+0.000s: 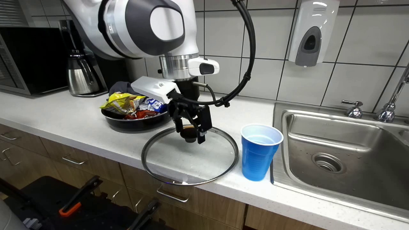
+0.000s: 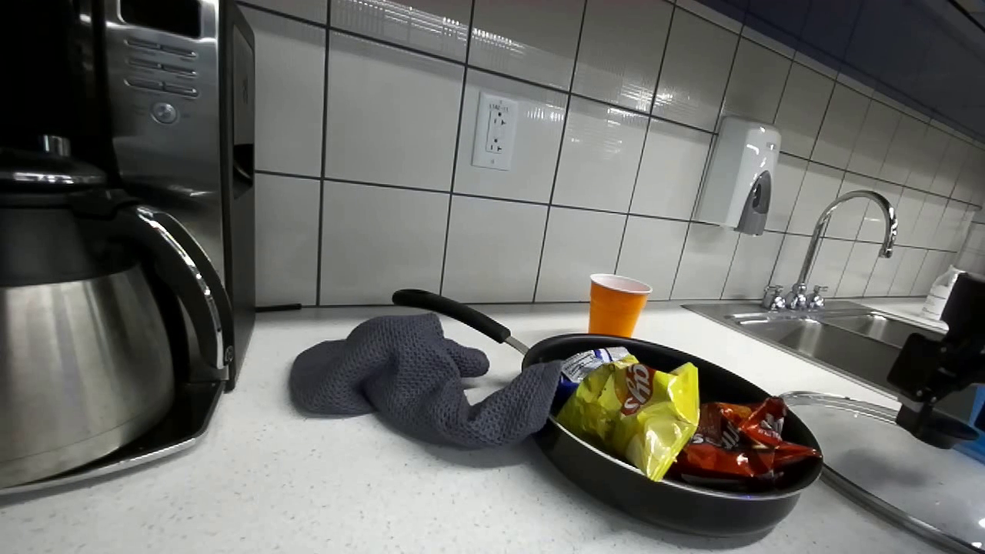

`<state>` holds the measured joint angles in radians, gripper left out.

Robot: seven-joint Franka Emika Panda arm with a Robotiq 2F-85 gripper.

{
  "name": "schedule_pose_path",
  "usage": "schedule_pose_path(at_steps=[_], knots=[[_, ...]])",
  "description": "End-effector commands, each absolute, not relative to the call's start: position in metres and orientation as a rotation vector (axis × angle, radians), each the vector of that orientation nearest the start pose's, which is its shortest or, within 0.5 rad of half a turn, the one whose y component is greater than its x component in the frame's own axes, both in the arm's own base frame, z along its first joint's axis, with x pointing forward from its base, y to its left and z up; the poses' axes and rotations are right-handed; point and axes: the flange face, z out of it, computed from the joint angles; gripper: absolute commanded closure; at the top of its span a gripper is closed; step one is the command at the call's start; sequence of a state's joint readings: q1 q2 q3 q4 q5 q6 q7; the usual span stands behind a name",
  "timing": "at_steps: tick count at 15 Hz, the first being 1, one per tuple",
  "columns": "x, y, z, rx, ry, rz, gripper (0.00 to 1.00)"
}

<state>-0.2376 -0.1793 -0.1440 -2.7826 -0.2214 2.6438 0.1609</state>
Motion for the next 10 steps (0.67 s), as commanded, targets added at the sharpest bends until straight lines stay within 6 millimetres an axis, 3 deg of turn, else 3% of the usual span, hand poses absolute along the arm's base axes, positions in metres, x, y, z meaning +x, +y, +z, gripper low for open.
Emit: schedule_pose_path(at_steps=[1,10], knots=[[0.3607,-0.1370,0.2679,-3.194,0.553,-0.074,0.00],[0.3605,-0.1355,0.2680,-3.182,0.554,-0.057,0.00]])
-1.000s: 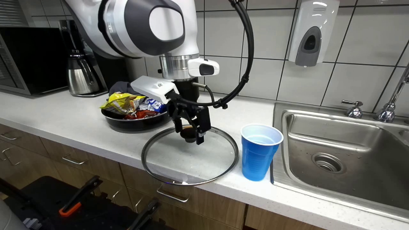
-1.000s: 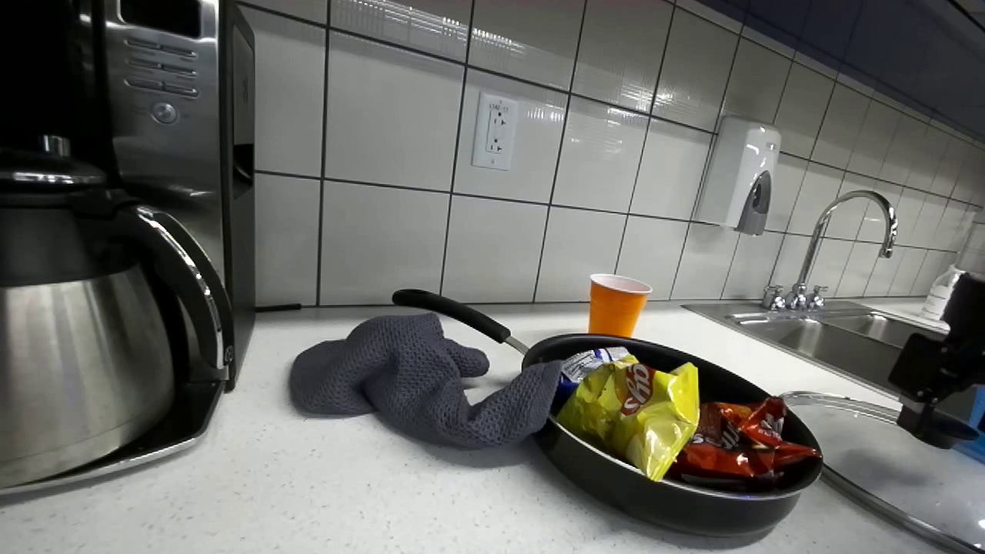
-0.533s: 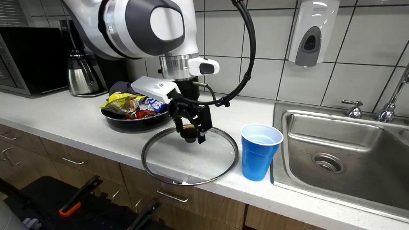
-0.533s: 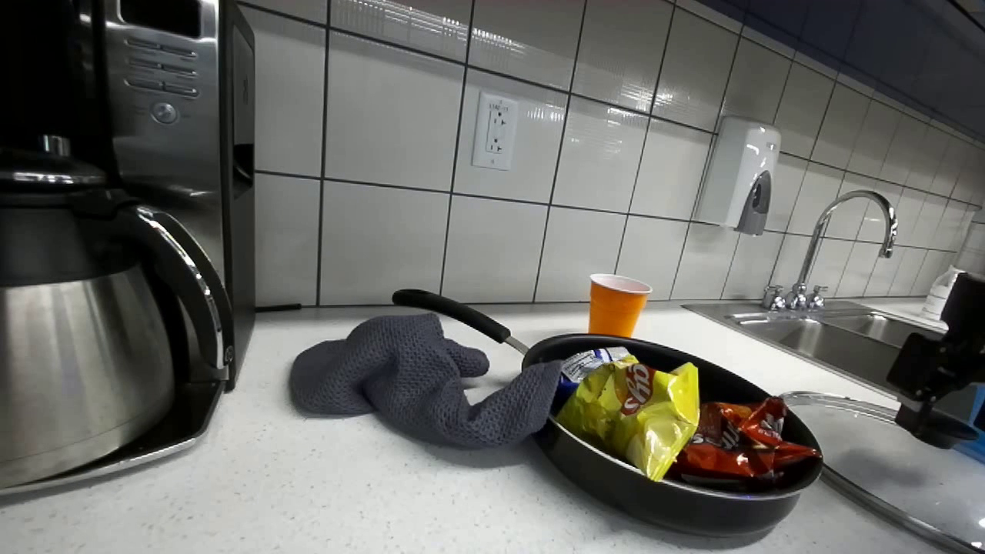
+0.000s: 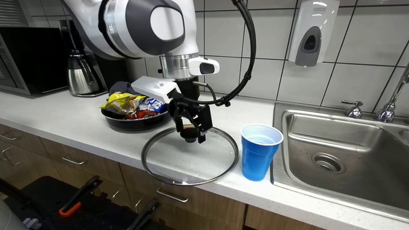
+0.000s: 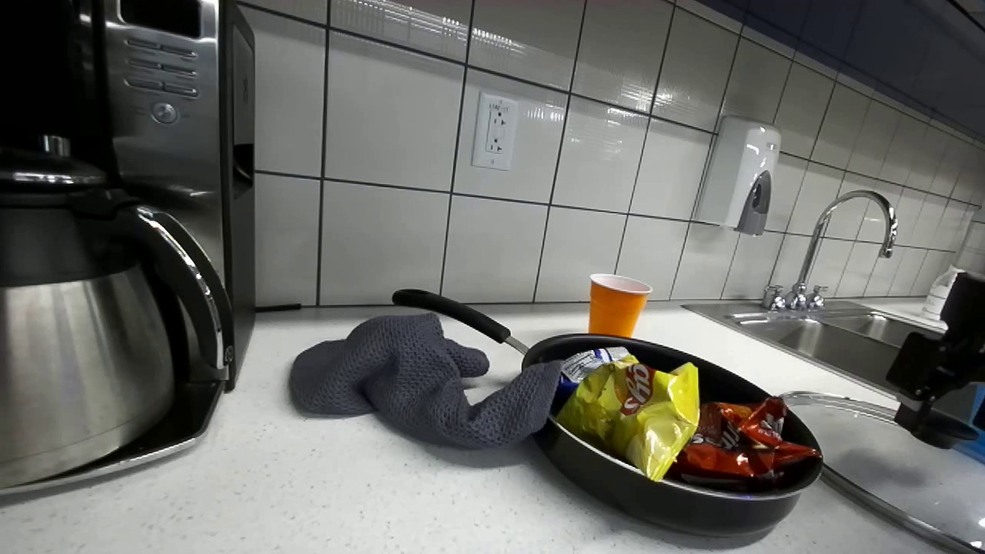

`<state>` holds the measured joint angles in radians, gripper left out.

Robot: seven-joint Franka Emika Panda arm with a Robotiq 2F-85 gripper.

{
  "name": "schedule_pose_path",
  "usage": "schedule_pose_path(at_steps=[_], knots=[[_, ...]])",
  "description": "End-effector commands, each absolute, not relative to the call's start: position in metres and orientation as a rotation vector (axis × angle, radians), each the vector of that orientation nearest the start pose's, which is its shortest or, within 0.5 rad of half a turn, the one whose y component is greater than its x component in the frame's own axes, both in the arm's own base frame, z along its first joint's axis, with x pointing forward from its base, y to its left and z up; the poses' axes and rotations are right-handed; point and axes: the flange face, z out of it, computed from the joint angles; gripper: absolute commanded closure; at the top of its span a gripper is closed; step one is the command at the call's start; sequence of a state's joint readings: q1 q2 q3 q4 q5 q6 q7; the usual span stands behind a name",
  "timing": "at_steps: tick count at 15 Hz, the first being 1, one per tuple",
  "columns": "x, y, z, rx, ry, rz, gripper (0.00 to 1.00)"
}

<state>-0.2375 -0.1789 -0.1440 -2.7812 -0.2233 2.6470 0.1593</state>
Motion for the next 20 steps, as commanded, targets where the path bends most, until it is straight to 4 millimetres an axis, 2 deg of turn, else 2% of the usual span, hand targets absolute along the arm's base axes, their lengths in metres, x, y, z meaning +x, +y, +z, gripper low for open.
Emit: schedule_pose_path(at_steps=[1,18,20], knots=[[0.3605,-0.1355,0.2680,-3.182,0.554,-0.057,0.00],[0.3639,-0.1358,0.2673,-3.178,0.512,-0.090,0.00],[0.3642,-0.1351,0.2668,-3.178,0.503,-0.093,0.28]])
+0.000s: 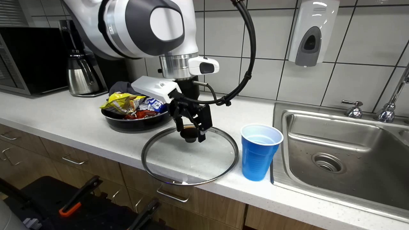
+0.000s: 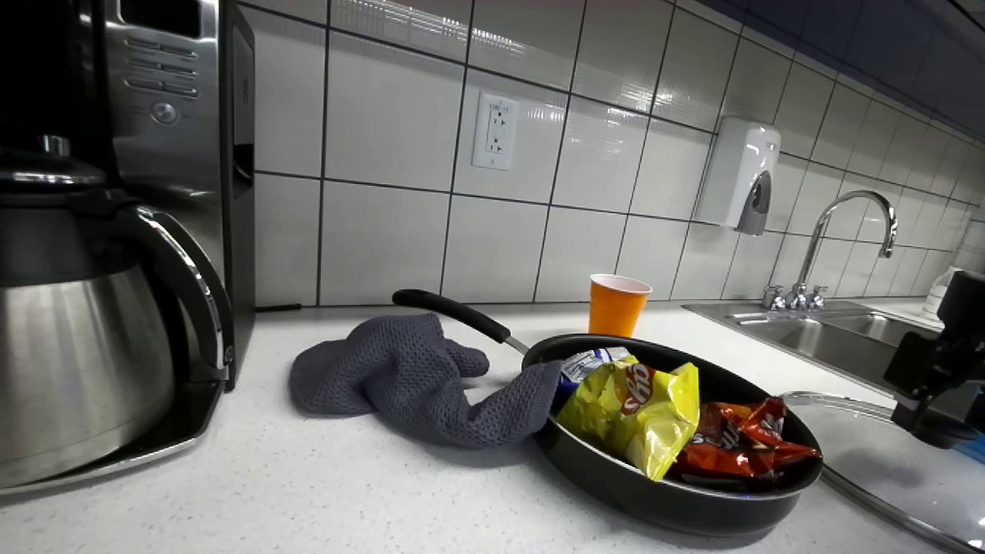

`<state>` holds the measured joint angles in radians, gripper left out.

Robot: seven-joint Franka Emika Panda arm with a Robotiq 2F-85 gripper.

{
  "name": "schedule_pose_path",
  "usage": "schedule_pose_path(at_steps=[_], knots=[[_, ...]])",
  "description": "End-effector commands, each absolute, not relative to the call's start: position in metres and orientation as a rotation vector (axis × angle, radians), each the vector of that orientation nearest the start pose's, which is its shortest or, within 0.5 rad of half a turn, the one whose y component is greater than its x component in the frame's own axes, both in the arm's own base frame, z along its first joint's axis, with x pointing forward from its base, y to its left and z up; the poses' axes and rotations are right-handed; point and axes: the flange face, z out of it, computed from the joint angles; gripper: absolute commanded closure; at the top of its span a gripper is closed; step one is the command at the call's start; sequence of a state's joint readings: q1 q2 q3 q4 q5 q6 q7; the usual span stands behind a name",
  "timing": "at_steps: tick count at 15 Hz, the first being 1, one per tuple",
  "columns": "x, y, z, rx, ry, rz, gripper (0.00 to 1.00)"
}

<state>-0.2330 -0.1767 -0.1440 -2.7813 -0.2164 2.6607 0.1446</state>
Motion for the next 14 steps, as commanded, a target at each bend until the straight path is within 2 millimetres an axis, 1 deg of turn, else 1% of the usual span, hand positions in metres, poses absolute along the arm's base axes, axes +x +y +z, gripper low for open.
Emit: schedule_pose_path(at_steps=[1,4,5,7,10,14], knots=[[0.364,-0.135,0.266,-3.179,0.500,-0.093,0.34],[0.364,-0.134,0.265,-3.179,0.496,-0.093,0.58],[0.365,-0.134,0.265,-3.178,0.495,-0.095,0.61],[0.366,-0.134,0.263,-3.175,0.489,-0.098,0.61],[0.367,-0.132,0.266,-3.171,0.480,-0.122,0.61],[0.368,-0.129,0.280,-3.181,0.478,-0.141,0.61]])
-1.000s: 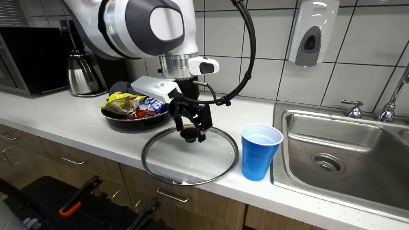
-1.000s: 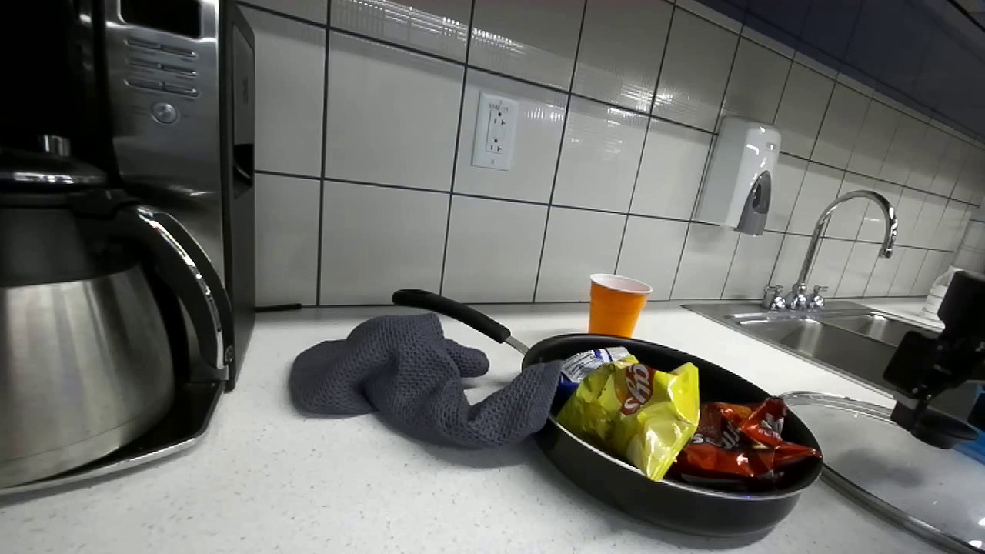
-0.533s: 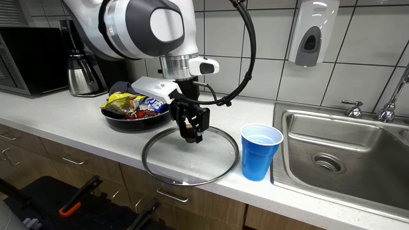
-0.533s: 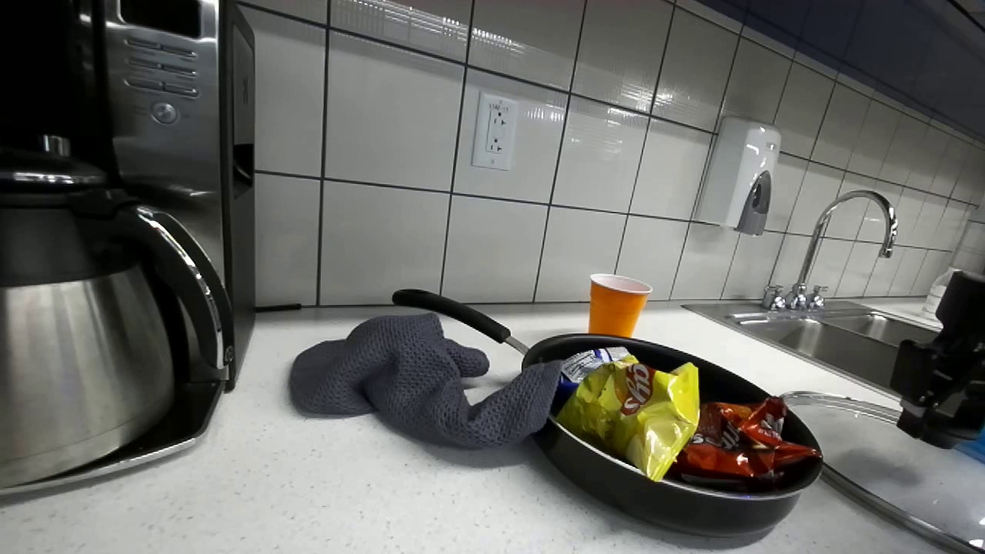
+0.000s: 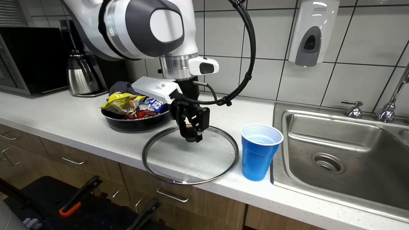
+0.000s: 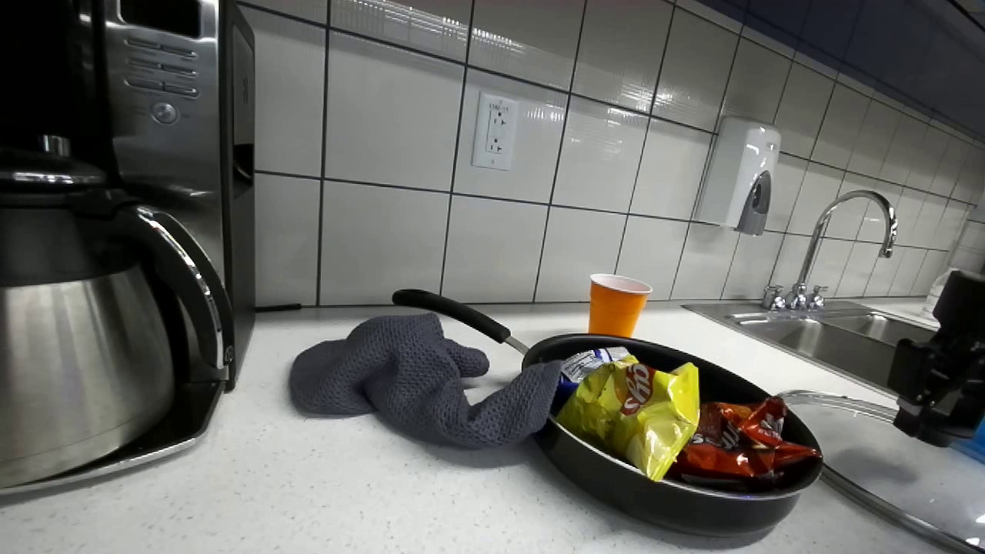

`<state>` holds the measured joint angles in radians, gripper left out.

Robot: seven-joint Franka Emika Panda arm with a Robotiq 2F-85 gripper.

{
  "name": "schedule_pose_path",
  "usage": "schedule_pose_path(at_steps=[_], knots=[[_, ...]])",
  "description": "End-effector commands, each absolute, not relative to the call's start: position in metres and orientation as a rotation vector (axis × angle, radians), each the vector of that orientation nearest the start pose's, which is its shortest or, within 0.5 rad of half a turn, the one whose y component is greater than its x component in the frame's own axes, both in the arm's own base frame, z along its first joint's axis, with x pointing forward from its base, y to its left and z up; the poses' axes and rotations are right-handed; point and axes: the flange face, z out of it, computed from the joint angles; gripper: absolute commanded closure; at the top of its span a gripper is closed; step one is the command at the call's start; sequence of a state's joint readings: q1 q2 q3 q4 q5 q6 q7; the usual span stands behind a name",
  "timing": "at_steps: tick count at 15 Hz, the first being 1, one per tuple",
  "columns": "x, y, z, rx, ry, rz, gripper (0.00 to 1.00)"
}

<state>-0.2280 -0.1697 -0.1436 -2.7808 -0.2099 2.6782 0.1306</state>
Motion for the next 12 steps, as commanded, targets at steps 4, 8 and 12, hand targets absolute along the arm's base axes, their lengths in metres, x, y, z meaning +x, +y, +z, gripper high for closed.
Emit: schedule_pose_path(at_steps=[4,8,12], knots=[[0.367,-0.130,0.287,-3.185,0.465,-0.147,0.61],[0.368,-0.130,0.290,-3.193,0.448,-0.151,0.61],[0.370,-0.129,0.294,-3.189,0.414,-0.159,0.61]])
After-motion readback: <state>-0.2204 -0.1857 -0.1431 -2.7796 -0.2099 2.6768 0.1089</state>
